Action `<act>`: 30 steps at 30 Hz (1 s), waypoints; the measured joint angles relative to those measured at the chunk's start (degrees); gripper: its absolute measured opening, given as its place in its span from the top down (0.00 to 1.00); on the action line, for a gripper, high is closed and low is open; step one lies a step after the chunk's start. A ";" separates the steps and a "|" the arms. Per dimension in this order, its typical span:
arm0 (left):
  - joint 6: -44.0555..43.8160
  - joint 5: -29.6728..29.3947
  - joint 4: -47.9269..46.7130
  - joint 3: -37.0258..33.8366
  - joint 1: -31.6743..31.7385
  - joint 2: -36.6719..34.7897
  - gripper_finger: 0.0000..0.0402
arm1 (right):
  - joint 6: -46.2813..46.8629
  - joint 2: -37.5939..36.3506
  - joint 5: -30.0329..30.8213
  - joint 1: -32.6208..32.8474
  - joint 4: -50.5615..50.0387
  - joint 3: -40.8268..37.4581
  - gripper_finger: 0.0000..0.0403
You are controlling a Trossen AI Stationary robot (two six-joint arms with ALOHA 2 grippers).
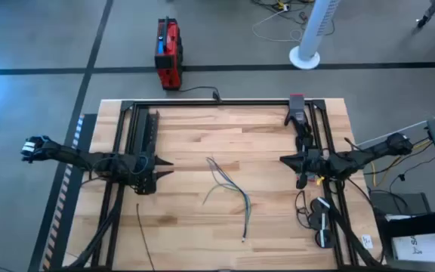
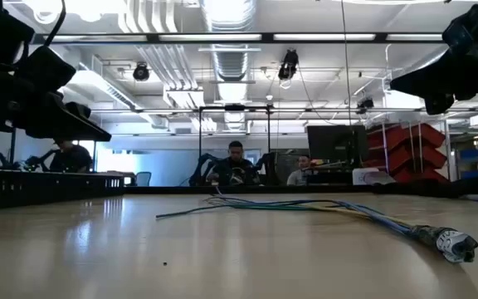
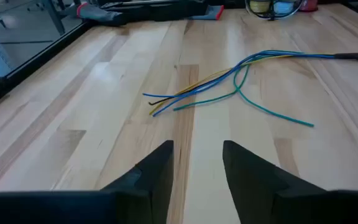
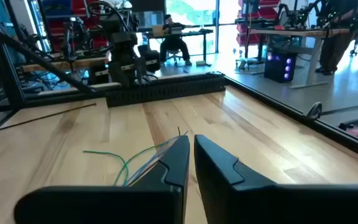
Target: Ziptie cables
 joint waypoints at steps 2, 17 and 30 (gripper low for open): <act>0.00 -0.01 0.00 0.00 -0.01 0.00 0.70 | -0.01 -0.01 0.01 0.00 -0.01 0.00 0.97; 0.02 0.00 0.02 0.00 0.00 0.00 0.75 | -0.03 -0.01 0.00 0.00 -0.01 0.00 0.97; 0.00 0.00 0.01 0.00 -0.01 0.00 0.69 | -0.01 -0.01 0.00 0.00 -0.02 0.00 0.97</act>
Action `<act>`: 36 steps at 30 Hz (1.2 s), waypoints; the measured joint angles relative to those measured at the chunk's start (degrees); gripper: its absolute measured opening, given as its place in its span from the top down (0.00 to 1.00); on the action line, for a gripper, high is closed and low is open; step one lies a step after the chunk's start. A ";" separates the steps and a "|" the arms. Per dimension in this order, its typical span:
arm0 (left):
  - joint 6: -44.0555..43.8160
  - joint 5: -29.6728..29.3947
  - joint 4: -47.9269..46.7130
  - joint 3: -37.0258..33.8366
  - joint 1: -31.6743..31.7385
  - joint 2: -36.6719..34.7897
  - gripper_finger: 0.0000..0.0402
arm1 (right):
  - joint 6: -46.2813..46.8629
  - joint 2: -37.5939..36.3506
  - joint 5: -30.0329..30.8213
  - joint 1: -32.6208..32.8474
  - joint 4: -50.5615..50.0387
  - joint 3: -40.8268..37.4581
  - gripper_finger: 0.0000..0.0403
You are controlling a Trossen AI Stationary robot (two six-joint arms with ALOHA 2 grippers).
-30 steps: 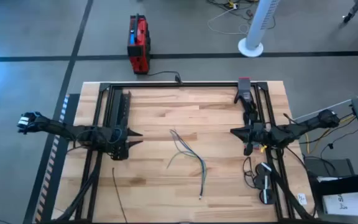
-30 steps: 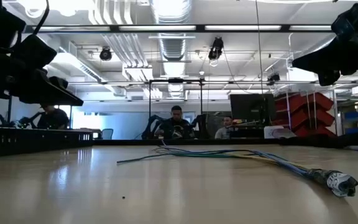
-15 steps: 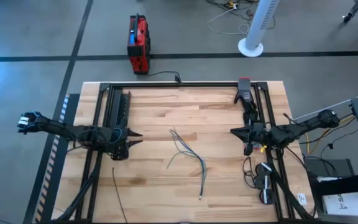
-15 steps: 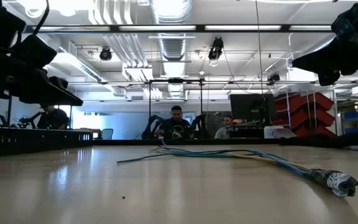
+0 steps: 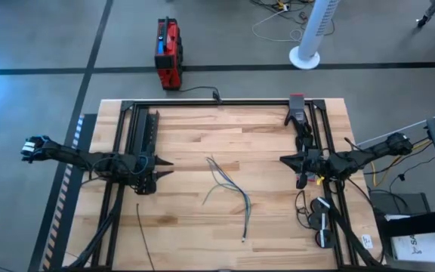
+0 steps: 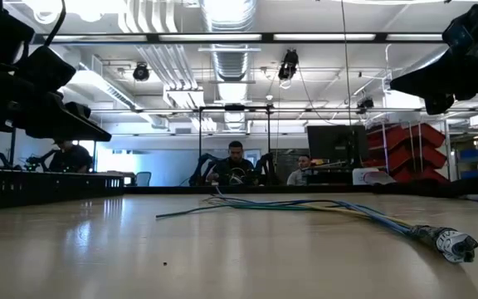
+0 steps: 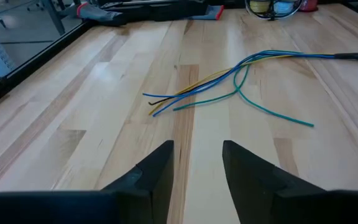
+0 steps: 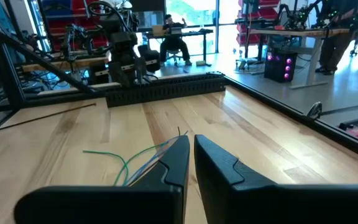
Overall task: Ziptie cables
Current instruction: Wrap the cable wires using a black zip tie
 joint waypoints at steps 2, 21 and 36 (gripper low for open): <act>0.00 -0.01 0.01 0.00 0.00 0.00 0.68 | 0.03 0.00 0.00 0.00 0.02 0.00 0.97; 0.00 0.01 -0.01 0.00 0.01 0.00 0.74 | 0.01 0.00 0.01 0.00 0.01 0.00 0.97; 0.63 -0.04 0.31 0.00 0.02 0.00 0.72 | -0.01 -0.01 0.02 0.00 0.02 0.00 0.97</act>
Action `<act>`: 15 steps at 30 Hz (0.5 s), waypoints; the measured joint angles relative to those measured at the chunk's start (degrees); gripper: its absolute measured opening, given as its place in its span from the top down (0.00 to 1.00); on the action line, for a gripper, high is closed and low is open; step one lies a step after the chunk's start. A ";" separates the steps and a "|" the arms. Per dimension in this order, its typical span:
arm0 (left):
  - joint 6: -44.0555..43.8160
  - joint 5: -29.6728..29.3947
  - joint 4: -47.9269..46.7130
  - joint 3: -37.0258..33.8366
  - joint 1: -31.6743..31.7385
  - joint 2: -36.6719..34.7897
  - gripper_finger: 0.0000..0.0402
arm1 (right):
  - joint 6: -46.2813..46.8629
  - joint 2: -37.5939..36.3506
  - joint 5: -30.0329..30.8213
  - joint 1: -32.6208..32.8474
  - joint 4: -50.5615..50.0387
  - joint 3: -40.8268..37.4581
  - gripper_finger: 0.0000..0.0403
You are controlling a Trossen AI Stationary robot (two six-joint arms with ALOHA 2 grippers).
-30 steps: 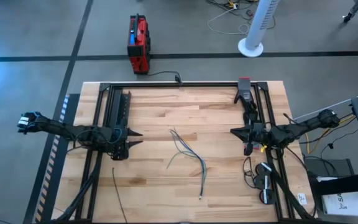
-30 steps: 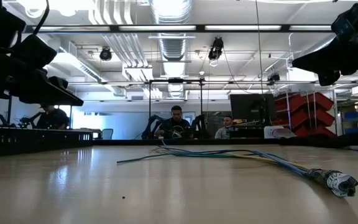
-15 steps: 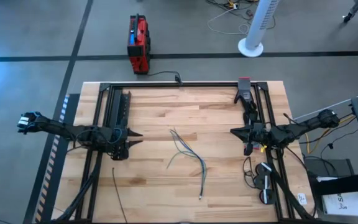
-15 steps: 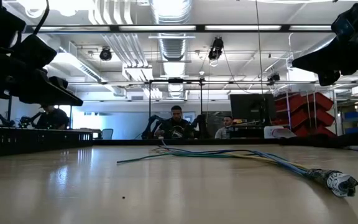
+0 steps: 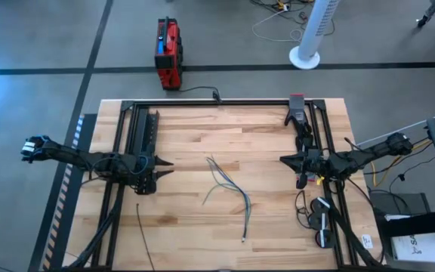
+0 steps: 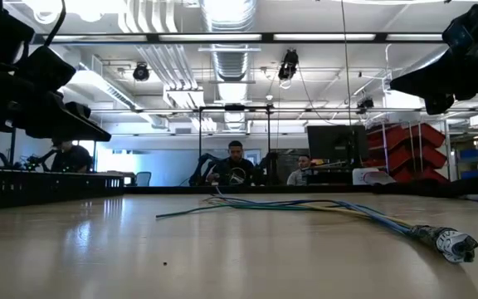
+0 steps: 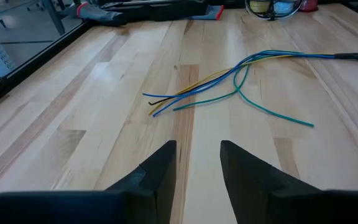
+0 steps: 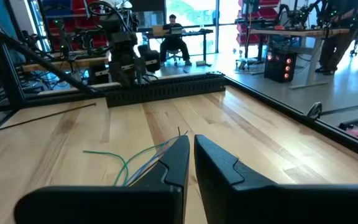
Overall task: Ziptie cables
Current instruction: Wrap the cable wires using a black zip tie
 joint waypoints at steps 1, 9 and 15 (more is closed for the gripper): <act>0.48 -0.01 1.78 -0.09 0.00 0.00 0.71 | 0.00 0.01 -0.01 0.00 -0.01 0.00 0.97; -5.43 0.02 42.63 -0.04 -0.07 1.95 0.68 | -0.01 0.01 0.00 0.00 0.00 0.00 0.97; 6.10 -4.12 55.30 0.33 0.00 1.58 0.70 | 0.06 0.01 0.00 0.00 0.06 0.00 0.97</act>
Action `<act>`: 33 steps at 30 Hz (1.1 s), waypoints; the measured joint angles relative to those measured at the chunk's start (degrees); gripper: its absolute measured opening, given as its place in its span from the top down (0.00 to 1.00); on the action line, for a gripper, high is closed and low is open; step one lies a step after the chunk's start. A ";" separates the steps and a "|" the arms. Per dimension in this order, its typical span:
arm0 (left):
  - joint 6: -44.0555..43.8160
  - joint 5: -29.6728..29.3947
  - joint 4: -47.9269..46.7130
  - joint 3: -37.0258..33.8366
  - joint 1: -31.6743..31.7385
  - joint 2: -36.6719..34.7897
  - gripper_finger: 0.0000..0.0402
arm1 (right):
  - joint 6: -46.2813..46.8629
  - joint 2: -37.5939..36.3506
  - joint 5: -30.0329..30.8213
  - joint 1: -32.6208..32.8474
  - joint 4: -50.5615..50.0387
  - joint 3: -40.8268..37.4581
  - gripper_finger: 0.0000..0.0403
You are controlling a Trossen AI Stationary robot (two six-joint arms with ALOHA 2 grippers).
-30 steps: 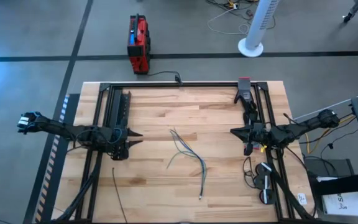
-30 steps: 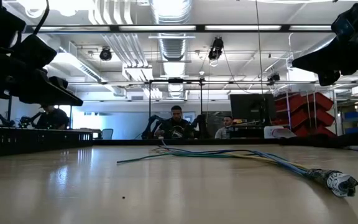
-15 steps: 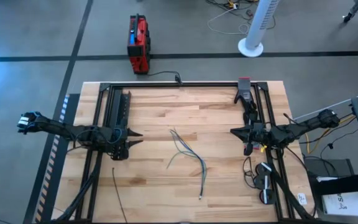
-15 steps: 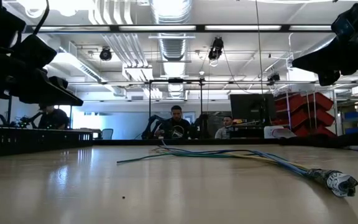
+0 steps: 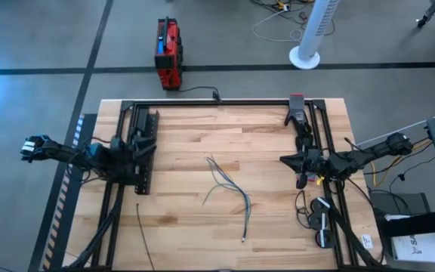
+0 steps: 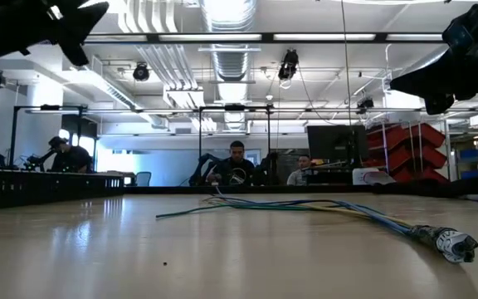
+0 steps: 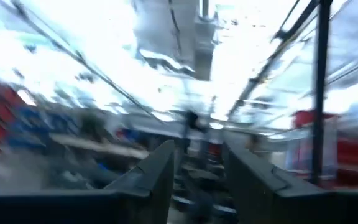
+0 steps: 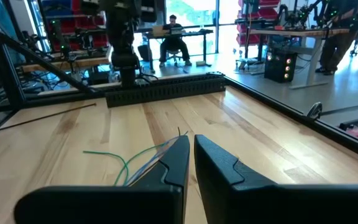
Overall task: Ziptie cables
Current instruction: Wrap the cable wires using a black zip tie
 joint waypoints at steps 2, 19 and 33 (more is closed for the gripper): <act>4.98 -5.86 -0.49 0.41 0.00 -0.22 0.72 | -0.07 0.00 -0.02 0.00 -0.02 0.00 0.97; 1.09 -4.70 -5.52 12.86 1.58 31.36 0.82 | -0.02 0.00 0.01 0.00 -0.10 0.00 0.97; 4.98 -1.14 -21.22 35.68 1.47 63.61 0.81 | -0.03 -0.01 0.01 0.00 0.05 0.00 0.97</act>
